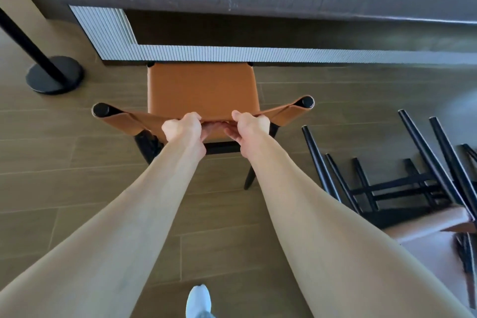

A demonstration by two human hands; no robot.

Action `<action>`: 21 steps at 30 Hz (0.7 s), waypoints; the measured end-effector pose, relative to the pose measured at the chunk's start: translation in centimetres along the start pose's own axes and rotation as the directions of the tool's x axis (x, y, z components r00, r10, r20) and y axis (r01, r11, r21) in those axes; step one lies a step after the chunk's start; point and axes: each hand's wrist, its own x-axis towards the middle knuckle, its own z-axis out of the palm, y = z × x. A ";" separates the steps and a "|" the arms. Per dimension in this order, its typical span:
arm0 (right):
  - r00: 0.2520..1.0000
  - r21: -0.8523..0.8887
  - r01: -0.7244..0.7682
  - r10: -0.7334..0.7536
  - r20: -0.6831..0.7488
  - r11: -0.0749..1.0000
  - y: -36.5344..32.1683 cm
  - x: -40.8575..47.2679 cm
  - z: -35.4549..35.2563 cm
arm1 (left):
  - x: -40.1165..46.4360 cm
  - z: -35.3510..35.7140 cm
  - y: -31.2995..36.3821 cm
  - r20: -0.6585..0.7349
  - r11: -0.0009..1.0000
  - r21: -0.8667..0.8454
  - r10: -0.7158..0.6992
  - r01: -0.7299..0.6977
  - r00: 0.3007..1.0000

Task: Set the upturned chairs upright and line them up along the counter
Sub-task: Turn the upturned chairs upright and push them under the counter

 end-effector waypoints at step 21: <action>0.990 0.033 0.123 -0.125 0.061 0.992 -3.8 -15.8 -44.5 | -36.7 5.2 -22.2 0.602 0.894 0.405 -0.105 -0.190 0.791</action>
